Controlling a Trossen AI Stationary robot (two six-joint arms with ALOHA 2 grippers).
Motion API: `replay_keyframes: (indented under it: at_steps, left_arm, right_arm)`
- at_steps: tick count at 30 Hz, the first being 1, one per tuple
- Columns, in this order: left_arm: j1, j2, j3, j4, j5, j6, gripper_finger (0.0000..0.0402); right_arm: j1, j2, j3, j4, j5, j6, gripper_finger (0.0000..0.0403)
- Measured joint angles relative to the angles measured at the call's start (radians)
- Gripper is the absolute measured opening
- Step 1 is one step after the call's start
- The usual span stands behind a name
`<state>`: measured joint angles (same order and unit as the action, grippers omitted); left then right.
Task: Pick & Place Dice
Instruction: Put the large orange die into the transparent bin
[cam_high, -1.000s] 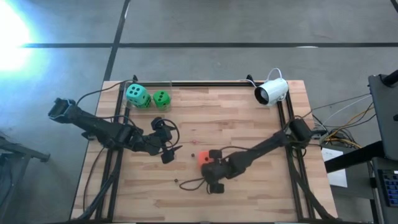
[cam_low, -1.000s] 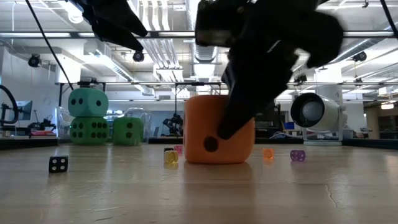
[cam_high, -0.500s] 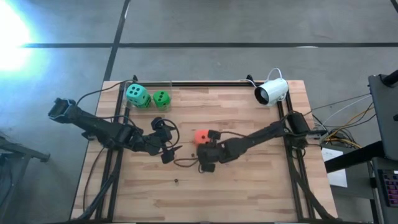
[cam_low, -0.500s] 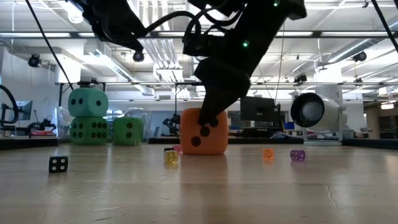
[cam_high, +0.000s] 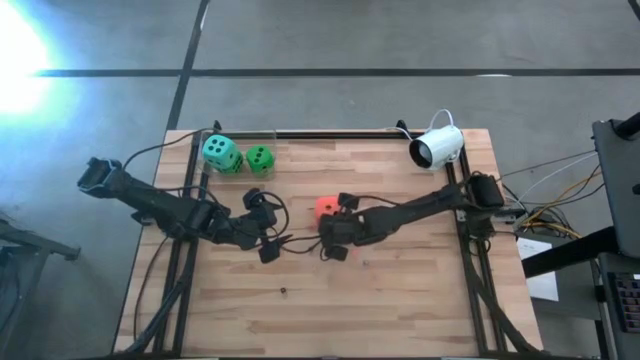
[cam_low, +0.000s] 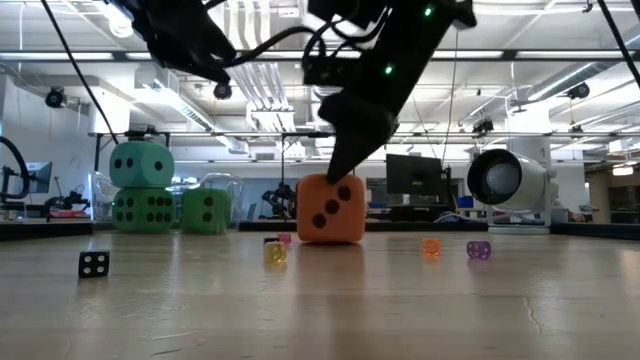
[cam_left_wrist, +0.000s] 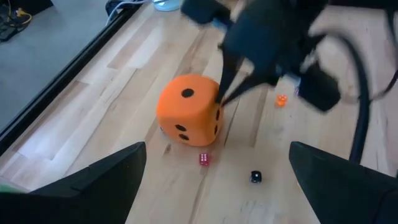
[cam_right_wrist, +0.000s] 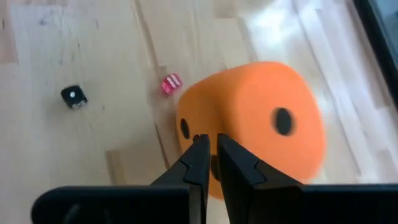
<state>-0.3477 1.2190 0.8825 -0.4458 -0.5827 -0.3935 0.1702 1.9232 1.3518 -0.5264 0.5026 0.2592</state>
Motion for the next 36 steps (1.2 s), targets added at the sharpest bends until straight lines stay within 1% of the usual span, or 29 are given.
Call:
replay_keyframes:
  at_steps: [6,10,13,16,19,22,24,27,31,36]
  left_arm:
    - [0.0,0.0,-0.006,-0.007,0.003,-0.001,0.0399]
    - [0.0,0.0,-0.006,-0.006,0.003,-0.006,0.0399]
    - [0.0,0.0,-0.006,-0.006,0.003,-0.006,0.0399]
    - [0.0,0.0,-0.006,-0.006,0.004,-0.006,0.0399]
    - [0.0,0.0,-0.006,-0.006,0.007,-0.006,0.0399]
    - [0.0,0.0,-0.006,-0.006,0.007,-0.006,0.0399]
    - [0.0,0.0,-0.006,-0.006,0.007,-0.006,0.0399]
    - [0.0,0.0,-0.006,-0.006,0.007,-0.006,0.0399]
    - [0.0,0.0,-0.006,-0.006,0.007,-0.007,0.0399]
    - [0.0,0.0,-0.006,-0.006,0.007,-0.007,0.0399]
  right_arm:
    - [0.023,-0.101,-0.014,-0.132,0.0,0.068,0.0027]
    - [0.023,-0.148,-0.051,-0.155,-0.001,0.106,0.0027]
    - [0.021,-0.159,-0.08,-0.156,0.005,0.131,0.0027]
    - [0.017,-0.161,-0.118,-0.141,0.046,0.136,0.0027]
    - [0.005,-0.161,-0.149,-0.141,0.058,0.167,0.0027]
    - [-0.009,-0.161,-0.176,-0.137,0.099,0.195,0.0027]
    - [-0.027,-0.158,-0.193,-0.133,0.106,0.201,0.0027]
    - [-0.058,-0.155,-0.217,-0.097,0.104,0.201,0.0027]
    - [-0.088,-0.154,-0.246,0.03,0.084,0.163,0.0027]
    - [-0.101,-0.154,-0.266,0.176,-0.031,0.133,0.0027]
